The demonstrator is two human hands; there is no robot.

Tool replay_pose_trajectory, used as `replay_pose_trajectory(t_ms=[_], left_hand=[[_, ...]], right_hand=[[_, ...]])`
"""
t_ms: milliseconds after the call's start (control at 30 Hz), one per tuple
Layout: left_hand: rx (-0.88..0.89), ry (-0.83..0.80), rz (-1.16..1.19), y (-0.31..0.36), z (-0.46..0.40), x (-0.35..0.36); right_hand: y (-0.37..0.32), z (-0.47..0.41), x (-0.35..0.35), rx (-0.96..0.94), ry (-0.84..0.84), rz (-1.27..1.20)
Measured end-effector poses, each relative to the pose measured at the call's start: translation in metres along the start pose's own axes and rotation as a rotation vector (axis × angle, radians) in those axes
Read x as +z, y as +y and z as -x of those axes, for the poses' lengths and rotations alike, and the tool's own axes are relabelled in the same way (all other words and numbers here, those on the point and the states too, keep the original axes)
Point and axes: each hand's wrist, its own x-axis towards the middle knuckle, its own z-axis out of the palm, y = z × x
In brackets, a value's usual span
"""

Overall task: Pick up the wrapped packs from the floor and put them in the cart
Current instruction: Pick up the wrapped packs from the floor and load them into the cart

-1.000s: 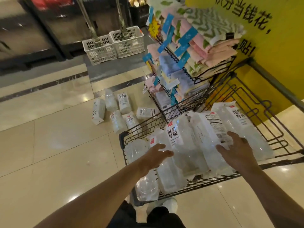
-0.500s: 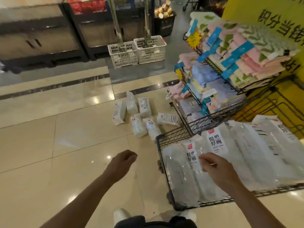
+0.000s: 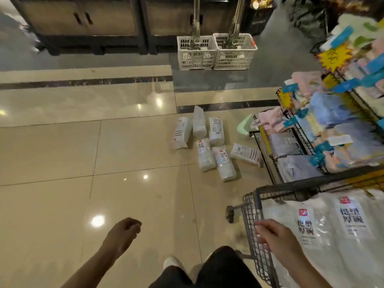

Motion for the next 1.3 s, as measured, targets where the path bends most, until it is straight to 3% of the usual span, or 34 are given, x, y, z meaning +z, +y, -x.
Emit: replay_pose_trajectory(t_ms=[300,600,833,1100,1300], left_hand=[[-0.167,-0.069,-0.037,0.049,-0.115,-0.016],[-0.272,-0.015,-0.1,0.249,-0.275,-0.053],[-0.099,0.017,-0.186,0.4,-0.448,-0.033],[0.106,0.004,-0.361,0.381,-0.776,0.093],[0.129,0.041,-0.374,0.345,-0.926,0.178]], right_hand=[[-0.125,-0.143,0.02,-0.066,-0.051,-0.043],[-0.275,-0.393,0.057,-0.004,-0.173,-0.003],[-0.333,-0.562,0.102,0.057,-0.261,0.117],[-0.297,-0.821,0.223,-0.001,-0.109,0.093],[-0.268,-0.968,0.31,-0.016,0.012,0.113]])
